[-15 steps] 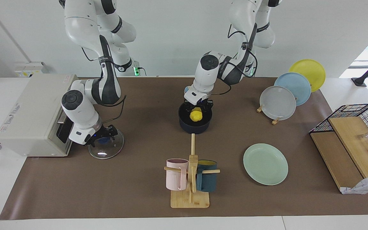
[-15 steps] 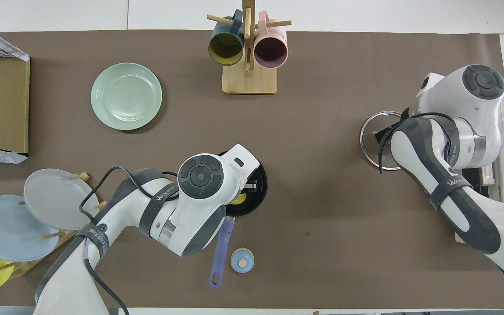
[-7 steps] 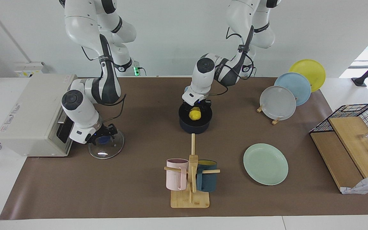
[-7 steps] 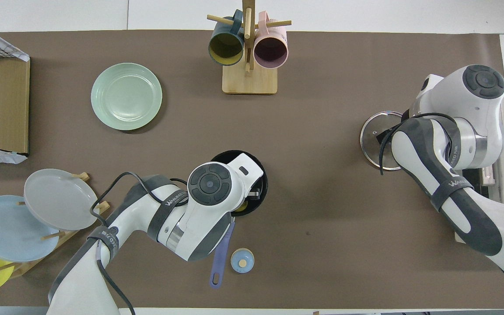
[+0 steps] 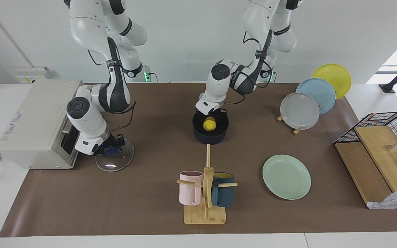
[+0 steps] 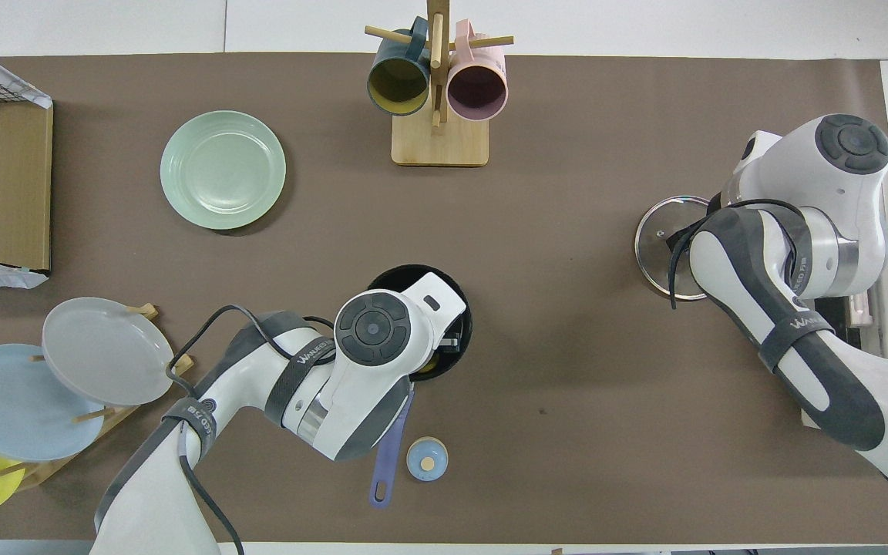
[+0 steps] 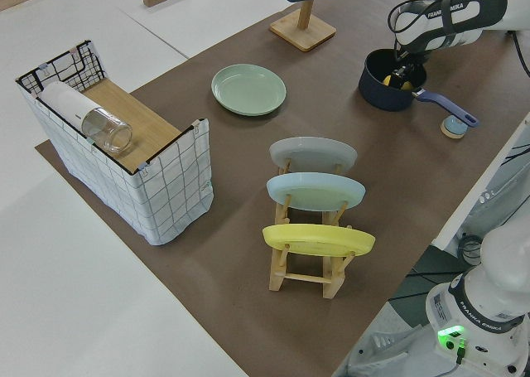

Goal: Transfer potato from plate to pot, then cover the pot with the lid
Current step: 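Withdraw the left gripper while the right gripper lifts the glass lid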

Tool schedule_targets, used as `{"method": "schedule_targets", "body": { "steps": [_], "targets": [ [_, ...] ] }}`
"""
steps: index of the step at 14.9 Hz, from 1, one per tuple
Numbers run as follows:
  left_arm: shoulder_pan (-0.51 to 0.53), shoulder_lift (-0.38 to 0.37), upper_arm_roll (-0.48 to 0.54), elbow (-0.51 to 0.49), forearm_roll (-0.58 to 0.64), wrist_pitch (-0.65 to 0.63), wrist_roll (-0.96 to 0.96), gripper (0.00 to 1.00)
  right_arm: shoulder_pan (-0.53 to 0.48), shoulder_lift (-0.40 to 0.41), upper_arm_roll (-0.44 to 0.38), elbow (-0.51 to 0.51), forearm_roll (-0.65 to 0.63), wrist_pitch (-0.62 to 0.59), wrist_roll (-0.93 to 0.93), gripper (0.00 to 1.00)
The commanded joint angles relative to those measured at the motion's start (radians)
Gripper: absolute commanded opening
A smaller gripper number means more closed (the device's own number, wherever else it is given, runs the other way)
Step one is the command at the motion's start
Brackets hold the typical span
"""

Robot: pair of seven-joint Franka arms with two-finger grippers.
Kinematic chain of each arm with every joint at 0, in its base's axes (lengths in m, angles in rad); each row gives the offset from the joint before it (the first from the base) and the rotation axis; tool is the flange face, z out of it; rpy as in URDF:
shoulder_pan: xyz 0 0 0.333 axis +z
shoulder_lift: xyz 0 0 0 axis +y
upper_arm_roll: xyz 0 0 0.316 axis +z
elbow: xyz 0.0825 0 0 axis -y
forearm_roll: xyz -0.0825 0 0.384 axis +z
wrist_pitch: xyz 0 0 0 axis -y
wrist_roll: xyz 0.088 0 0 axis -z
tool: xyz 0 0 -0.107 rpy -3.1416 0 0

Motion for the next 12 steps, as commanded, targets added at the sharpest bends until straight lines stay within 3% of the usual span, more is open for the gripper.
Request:
{"method": "schedule_targets", "body": {
  "steps": [1,4,8,12],
  "targets": [
    [-0.017,-0.008,0.017,-0.007,0.002,0.005,0.002,1.00,-0.013,-0.024,0.008,-0.023,0.002,-0.007,-0.038,0.67],
    [0.006,-0.035,0.026,0.088,0.002,-0.151,0.014,1.00,-0.013,-0.023,0.008,-0.023,0.002,-0.005,-0.050,0.62],
    [0.120,-0.075,0.025,0.249,0.000,-0.356,0.062,1.00,-0.013,-0.023,0.008,-0.023,0.002,-0.007,-0.050,0.58],
    [0.264,-0.080,0.029,0.448,0.003,-0.510,0.120,1.00,-0.010,-0.024,0.008,-0.020,0.001,-0.009,-0.050,0.43]
  ]
}}
